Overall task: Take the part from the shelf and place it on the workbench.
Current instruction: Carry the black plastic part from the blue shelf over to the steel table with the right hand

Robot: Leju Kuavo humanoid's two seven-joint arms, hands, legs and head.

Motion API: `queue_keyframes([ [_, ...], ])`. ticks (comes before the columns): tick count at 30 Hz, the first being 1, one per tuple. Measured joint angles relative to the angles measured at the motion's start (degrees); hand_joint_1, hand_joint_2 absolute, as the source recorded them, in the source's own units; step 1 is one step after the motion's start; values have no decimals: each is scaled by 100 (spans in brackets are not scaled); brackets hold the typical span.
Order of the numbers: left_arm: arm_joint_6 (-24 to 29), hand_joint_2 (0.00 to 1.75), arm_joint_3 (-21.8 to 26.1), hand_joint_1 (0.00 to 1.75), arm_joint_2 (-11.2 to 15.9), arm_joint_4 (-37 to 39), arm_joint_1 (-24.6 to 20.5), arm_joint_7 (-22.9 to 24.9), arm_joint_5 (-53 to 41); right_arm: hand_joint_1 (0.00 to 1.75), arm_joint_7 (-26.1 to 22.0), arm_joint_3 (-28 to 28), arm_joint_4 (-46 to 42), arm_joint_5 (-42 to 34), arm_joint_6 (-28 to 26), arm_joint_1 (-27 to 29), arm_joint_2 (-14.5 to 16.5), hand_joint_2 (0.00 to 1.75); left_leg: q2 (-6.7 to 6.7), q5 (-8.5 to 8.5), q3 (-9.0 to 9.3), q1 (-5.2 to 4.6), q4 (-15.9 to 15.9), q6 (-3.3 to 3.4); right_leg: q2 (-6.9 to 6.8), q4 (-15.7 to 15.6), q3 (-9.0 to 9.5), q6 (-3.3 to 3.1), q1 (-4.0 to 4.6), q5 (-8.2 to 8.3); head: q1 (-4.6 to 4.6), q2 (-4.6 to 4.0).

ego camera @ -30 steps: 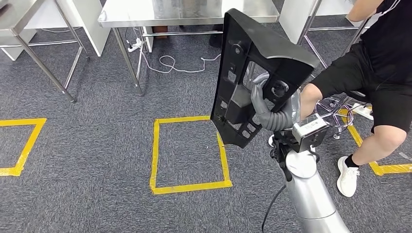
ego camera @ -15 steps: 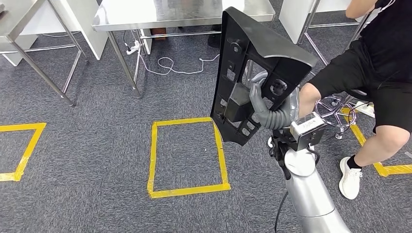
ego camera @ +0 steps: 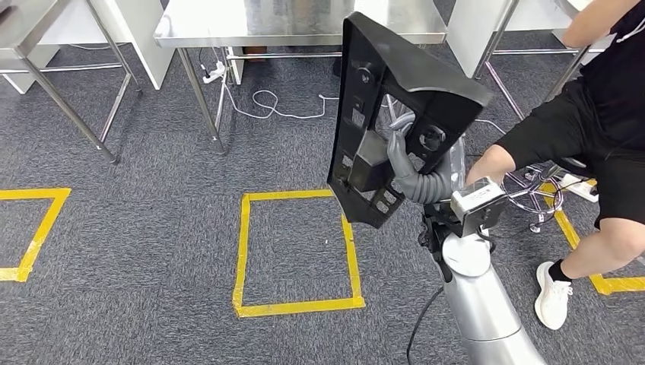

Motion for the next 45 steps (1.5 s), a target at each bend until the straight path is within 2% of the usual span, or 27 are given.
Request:
queue_keyframes([
  [2,0,175,1,0,-1,0,7,6,0,175,1,5,5,0,-1,-2,-3,175,-20,-71,79,4,23,-29,-1,-594,224,102,-13,356,0,0],
  [3,0,175,1,0,-2,0,9,8,0,175,1,5,5,0,-2,-4,-2,175,-24,-90,99,6,31,-38,-2,-780,302,123,-17,455,-1,0],
  [5,0,175,1,0,-3,0,9,8,0,175,1,7,5,0,-2,-4,-2,175,-25,-102,109,7,37,-43,-3,-877,342,131,-20,501,-1,0],
  [7,2,175,-1,0,-3,0,5,10,0,175,0,14,14,0,-3,-5,1,175,-32,-173,118,-14,78,-88,-4,-1130,462,75,-23,582,-2,0],
  [9,10,175,-1,0,-3,-2,2,16,-1,175,-1,25,24,1,-4,-9,4,175,-21,-324,100,-12,202,-205,1,-1359,622,-90,-47,598,-16,0],
  [11,16,175,-1,0,-5,-3,-1,19,-1,175,-2,31,26,1,-6,-22,10,175,16,-559,-132,26,694,-314,5,-1388,716,-237,-70,527,-40,0],
  [13,17,175,-1,0,-5,-2,3,19,0,175,-3,32,28,1,-6,-29,21,175,39,-801,-618,52,1501,-369,5,-1388,776,-290,-66,466,-51,0],
  [14,17,175,-1,0,-4,-2,11,20,-1,175,-2,32,33,1,-6,-26,26,175,44,-827,-843,64,1785,-385,8,-1388,807,-297,-63,435,-51,0],
  [15,17,175,-1,0,-4,-1,19,21,-2,175,-2,32,37,0,-6,-24,29,175,50,-735,-981,72,1869,-390,14,-1388,847,-293,-63,400,-52,0],
  [16,17,175,-1,0,-4,-1,24,22,-5,175,-1,32,40,0,-6,-22,31,175,55,-527,-1001,77,1715,-382,20,-1388,900,-283,-63,362,-52,0],
  [18,17,175,-1,0,-3,-1,26,23,-18,175,-2,32,43,-1,-6,-25,31,175,59,21,-756,76,941,-334,27,-1394,1016,-249,-60,274,-51,0],
  [19,17,175,-2,0,-2,-1,24,26,-29,175,-2,32,43,-2,-7,-29,29,175,60,181,-605,61,572,-300,29,-1397,1061,-221,-43,231,-49,0],
  [21,19,175,-3,0,1,-1,17,39,-50,175,-3,32,43,-4,-9,-32,24,175,66,223,-439,27,248,-243,29,-1407,1089,-158,-13,174,-46,0],
  [24,25,175,-3,0,-2,0,19,71,-64,175,-3,33,40,-4,-11,-29,7,175,61,182,-364,24,163,-165,14,-1397,1079,-81,13,118,-44,0],
  [26,25,175,-3,0,-8,0,22,79,-75,175,-4,34,36,-7,-15,-26,-9,175,59,165,-268,43,87,-95,7,-988,870,-85,20,-43,-36,1],
  [28,24,175,-3,0,-13,0,21,81,-85,175,-7,34,39,-11,-22,10,-24,175,53,103,-200,35,75,-44,9,-159,384,-122,15,-294,-30,0],
  [29,24,175,-3,0,-13,0,22,85,-87,175,-10,35,40,-13,-25,49,-30,175,44,68,-164,32,76,-34,9,183,142,-115,15,-361,-30,0],
  [30,24,175,-3,0,-13,0,25,90,-86,175,-17,37,41,-12,-26,96,-34,175,31,29,-121,28,77,-33,9,334,-10,-83,15,-330,-31,0],
  [31,24,175,-2,0,-14,0,31,98,-85,175,-28,38,38,-8,-28,145,-39,175,14,-14,-64,27,79,-40,9,241,-37,-31,15,-192,-27,0],
  [33,24,175,-1,0,-17,0,44,109,-80,175,-62,44,22,7,-31,229,-42,175,-9,-117,60,25,84,-75,2,-516,195,75,7,292,-20,0],
  [34,24,175,-1,0,-19,0,46,114,-76,175,-79,49,12,14,-32,255,-42,175,-16,-179,105,8,101,-103,-3,-910,347,86,2,495,-16,0],
  [35,24,175,-2,0,-20,0,44,116,-72,175,-90,56,3,19,-33,273,-34,175,-18,-230,131,-4,116,-130,-6,-1180,451,59,-4,619,-17,0],
  [36,25,175,-2,0,-19,0,41,118,-69,175,-98,62,-7,21,-33,287,-26,175,-18,-271,139,-12,126,-160,-8,-1304,500,4,0,659,-21,0],
  [40,28,175,-2,0,-10,-3,34,120,-62,175,-106,69,-61,27,-38,310,-2,175,7,-415,160,15,230,-287,15,-1331,585,-202,-21,574,-44,0],
  [42,32,175,-3,0,-13,-3,29,122,-60,175,-107,71,-87,31,-38,314,16,175,34,-629,-108,36,764,-359,17,-1338,670,-286,-39,512,-74,0],
  [44,42,175,-3,0,-11,-2,38,134,-52,175,-108,74,-91,41,-38,340,47,175,50,-858,-612,55,1542,-404,19,-1338,741,-326,-27,441,-90,0],
  [45,46,175,-3,0,-10,-2,48,140,-47,175,-105,77,-92,54,-39,366,66,175,54,-861,-811,58,1775,-409,24,-1338,784,-328,-21,400,-91,0],
])
